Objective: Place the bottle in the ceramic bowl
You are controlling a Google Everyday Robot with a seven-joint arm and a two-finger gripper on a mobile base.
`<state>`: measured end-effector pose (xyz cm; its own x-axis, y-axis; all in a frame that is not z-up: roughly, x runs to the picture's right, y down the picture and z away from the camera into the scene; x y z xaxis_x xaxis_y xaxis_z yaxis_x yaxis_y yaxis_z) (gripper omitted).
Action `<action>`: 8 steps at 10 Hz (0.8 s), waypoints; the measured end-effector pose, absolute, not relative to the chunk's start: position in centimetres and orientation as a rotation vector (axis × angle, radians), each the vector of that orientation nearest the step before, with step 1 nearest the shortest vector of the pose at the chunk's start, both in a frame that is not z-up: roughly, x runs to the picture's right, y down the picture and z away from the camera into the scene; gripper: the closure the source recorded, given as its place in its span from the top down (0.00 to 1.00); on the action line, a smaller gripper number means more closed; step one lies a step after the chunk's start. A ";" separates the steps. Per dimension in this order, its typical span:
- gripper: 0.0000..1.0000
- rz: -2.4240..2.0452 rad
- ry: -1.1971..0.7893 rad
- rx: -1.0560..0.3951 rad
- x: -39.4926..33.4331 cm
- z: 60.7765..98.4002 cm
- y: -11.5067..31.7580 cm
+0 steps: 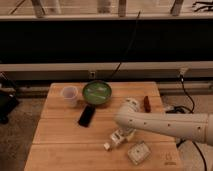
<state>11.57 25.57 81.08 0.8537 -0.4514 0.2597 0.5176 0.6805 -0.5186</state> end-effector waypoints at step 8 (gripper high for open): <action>0.51 -0.534 -0.109 -0.617 11.6 81.1 25.6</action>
